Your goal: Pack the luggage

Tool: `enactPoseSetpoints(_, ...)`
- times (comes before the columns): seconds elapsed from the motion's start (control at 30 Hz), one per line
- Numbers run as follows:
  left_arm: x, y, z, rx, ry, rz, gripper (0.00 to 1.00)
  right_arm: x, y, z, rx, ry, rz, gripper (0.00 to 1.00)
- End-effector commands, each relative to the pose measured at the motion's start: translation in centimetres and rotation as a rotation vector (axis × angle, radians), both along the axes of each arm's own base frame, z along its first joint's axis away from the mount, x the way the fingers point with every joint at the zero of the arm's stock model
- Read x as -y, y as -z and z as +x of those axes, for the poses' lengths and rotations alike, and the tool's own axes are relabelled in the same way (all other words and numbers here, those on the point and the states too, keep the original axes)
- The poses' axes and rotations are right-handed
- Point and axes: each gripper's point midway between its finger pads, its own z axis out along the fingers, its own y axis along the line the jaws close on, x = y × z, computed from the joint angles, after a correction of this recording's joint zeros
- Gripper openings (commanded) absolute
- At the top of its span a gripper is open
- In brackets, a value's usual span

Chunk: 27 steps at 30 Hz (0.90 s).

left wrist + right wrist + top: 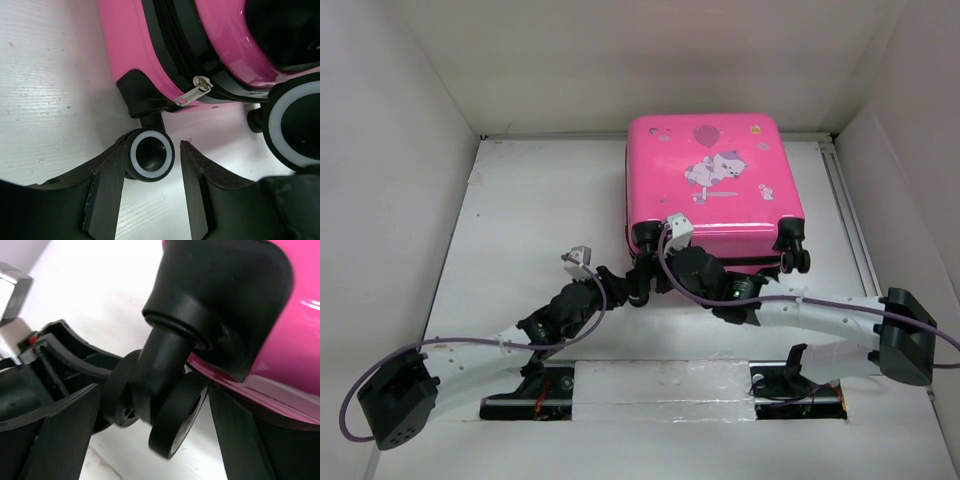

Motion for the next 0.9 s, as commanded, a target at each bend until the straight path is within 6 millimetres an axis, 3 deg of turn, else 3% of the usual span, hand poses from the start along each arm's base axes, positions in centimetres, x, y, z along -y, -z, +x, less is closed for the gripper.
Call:
enactPoseSetpoints(0.0,1.3,-3.5,1.1,0.094,0.006,-0.062,0.42,-0.7,-1.6,1.2,0.040,0.048,-0.003,0.92)
enactPoseSetpoints(0.13,1.7,-3.4,1.4,0.097,0.006,-0.065,0.42,-0.4,-2.3,2.3,0.051,0.119,0.004,0.82)
enactPoseSetpoints(0.23,1.9,-3.6,1.7,0.115,0.012,-0.052,0.42,-0.5,-1.0,2.7,0.044,0.139,-0.036,0.62)
enactPoseSetpoints(0.27,2.3,-4.7,1.8,0.136,0.021,-0.082,0.42,-0.6,-1.4,2.7,0.045,0.139,-0.033,0.50)
enactPoseSetpoints(0.4,3.5,-5.4,1.9,0.163,0.066,-0.075,0.42,-0.5,-1.1,3.0,0.035,0.168,-0.028,0.22)
enactPoseSetpoints(0.5,3.8,-5.8,2.3,0.185,0.068,-0.076,0.42,-0.4,-1.1,3.1,0.038,0.176,-0.030,0.11)
enactPoseSetpoints(0.87,4.8,-6.7,3.6,0.241,0.046,-0.066,0.38,-1.5,-4.2,1.4,0.049,0.071,0.074,0.07)
